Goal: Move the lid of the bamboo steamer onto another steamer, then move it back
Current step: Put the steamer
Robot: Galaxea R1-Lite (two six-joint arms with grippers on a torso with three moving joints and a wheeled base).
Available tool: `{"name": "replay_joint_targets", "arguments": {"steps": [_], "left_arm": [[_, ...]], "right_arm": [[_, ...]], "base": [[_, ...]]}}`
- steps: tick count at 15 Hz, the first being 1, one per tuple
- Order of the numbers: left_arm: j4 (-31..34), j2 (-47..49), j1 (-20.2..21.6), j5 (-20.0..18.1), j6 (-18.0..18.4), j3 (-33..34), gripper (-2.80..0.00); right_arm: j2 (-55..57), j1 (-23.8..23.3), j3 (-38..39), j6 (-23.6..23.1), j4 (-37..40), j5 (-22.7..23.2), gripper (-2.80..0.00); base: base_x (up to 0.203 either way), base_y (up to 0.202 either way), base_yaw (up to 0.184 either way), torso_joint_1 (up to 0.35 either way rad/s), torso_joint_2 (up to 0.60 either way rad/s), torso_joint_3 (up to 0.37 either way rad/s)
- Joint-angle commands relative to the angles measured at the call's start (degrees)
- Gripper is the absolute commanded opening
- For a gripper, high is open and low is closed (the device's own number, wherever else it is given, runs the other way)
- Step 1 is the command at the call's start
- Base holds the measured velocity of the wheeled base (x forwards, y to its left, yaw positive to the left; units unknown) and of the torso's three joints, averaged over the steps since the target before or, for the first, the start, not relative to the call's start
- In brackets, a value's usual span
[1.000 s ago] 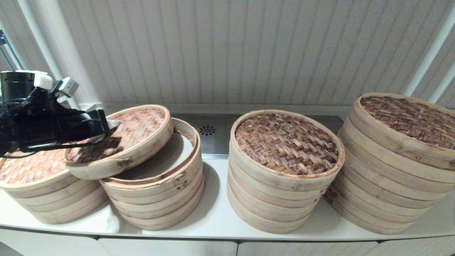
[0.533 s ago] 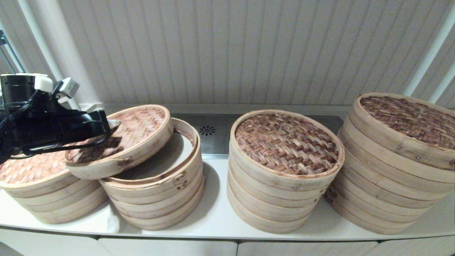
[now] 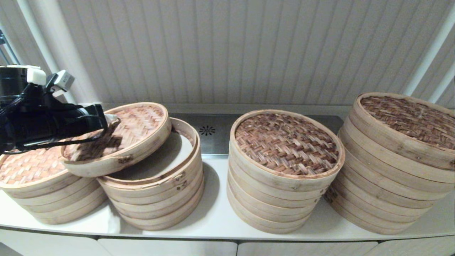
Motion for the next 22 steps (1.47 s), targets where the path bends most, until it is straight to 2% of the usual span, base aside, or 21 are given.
{"name": "replay_joint_targets", "arguments": {"steps": [1, 10, 22], "left_arm": [[-0.21, -1.08, -0.04, -0.11, -0.09, -0.14, -2.80], [4.97, -3.97, -2.15, -0.64, 0.18, -2.89, -2.80], [4.96, -3.35, -10.06, 0.32, 1.13, -1.82, -2.80]], "right_arm": [[-0.28, 0.02, -0.03, -0.05, 0.06, 0.02, -2.80], [-0.28, 0.02, -0.10, -0.05, 0.15, 0.02, -2.80], [-0.28, 0.02, -0.04, -0.05, -0.03, -0.06, -2.80]], "base": [[0.000, 0.000, 0.000, 0.000, 0.00, 0.000], [0.000, 0.000, 0.000, 0.000, 0.00, 0.000], [0.000, 0.000, 0.000, 0.000, 0.00, 0.000]]}}
